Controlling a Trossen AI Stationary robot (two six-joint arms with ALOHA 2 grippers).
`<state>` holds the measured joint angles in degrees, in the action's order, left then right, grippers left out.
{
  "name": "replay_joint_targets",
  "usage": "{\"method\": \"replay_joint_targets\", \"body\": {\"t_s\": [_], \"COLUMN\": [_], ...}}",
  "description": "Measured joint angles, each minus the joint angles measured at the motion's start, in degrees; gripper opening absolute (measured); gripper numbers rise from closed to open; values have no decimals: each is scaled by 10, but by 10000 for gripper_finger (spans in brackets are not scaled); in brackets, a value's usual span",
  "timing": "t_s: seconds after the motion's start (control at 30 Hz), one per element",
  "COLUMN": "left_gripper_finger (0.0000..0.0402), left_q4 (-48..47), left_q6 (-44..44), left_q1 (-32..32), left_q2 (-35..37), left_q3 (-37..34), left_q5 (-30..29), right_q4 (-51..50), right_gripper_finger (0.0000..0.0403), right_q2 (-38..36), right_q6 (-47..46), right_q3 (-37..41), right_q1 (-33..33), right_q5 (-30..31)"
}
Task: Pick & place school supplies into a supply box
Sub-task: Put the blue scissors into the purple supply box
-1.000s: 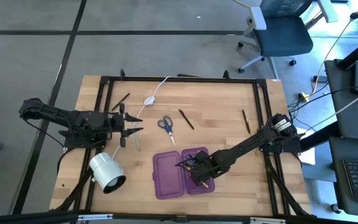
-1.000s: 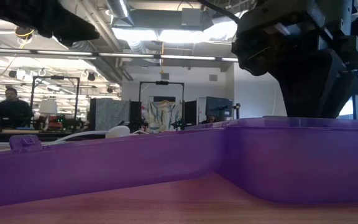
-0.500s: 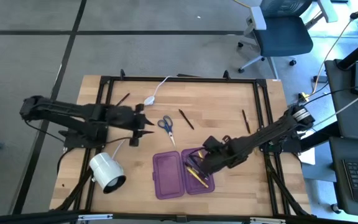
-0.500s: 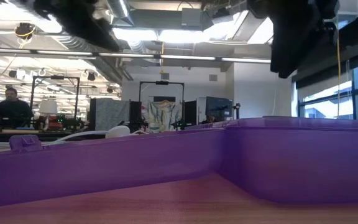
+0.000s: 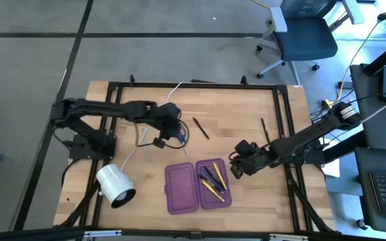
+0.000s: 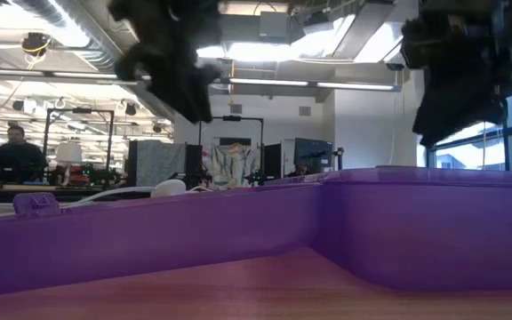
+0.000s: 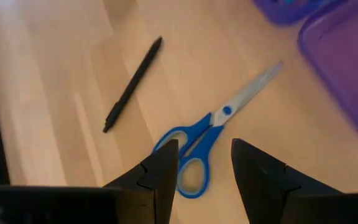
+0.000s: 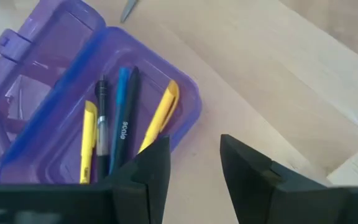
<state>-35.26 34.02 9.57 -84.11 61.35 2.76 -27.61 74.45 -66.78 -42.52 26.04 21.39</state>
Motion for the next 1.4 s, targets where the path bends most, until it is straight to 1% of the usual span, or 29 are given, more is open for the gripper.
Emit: {"method": "replay_joint_targets", "body": {"t_s": [0.13,0.3,0.4,0.5,0.7,0.87,1.1,1.23,1.4], "left_gripper_finger": [143,143,143,143,143,143,141,121,73], "left_q4": [-20,-83,-110,-113,-112,-109,-115,-116,-119], "left_q6": [66,112,135,165,211,241,239,238,232], "left_q1": [20,35,38,38,38,38,44,44,45], "left_q2": [-72,-155,-193,-221,-257,-281,-302,-301,-299], "left_q3": [43,94,110,118,132,136,139,138,138], "left_q5": [-15,-50,-49,-62,-90,-93,-89,-86,-77], "right_q4": [31,38,39,43,43,43,42,42,42], "right_gripper_finger": [143,143,143,143,143,143,143,143,143], "right_q2": [-14,-14,-14,-14,-14,-14,-14,-14,-14], "right_q6": [0,-2,-2,-2,-2,-2,0,0,0], "right_q3": [41,67,76,81,82,82,82,82,82], "right_q1": [-5,-17,-25,-27,-27,-27,-27,-27,-27], "right_q5": [1,0,0,0,-4,-4,-5,-5,-5]}}
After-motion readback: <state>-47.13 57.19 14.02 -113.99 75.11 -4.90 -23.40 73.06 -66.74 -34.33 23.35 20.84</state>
